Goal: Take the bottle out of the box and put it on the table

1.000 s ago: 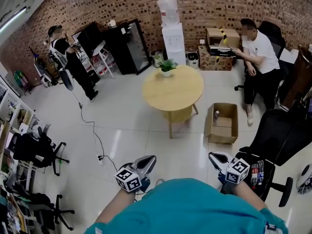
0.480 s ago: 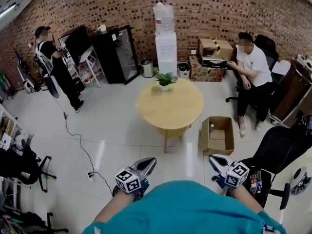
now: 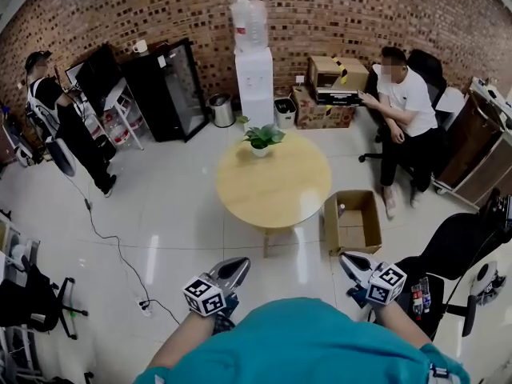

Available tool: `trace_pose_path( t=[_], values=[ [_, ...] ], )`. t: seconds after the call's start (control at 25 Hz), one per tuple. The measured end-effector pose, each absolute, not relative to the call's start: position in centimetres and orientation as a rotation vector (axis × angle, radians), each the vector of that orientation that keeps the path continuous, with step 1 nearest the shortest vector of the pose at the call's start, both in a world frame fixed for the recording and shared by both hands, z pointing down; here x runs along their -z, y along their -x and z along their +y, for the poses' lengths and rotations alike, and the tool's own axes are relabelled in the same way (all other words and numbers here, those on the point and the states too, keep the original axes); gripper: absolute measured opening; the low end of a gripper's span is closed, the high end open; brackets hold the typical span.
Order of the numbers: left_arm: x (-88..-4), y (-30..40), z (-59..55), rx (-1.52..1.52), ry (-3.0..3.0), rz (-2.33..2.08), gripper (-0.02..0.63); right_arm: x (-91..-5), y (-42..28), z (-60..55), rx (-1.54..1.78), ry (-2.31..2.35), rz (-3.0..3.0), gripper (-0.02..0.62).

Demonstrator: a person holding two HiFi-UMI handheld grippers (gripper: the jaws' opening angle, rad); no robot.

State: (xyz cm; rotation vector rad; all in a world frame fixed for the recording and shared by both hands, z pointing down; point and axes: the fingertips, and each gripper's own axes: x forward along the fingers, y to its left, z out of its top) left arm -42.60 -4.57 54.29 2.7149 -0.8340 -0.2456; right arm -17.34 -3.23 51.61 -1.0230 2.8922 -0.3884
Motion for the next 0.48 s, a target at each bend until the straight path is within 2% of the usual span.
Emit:
trace_pose_path(
  t=[0.48],
  values=[
    [-55.1,29.5,-14.5,0.221,-2.652,-1.082,0.002,-54.5,4.5,-17.5,0.349,0.747,2.949,0.002]
  ],
)
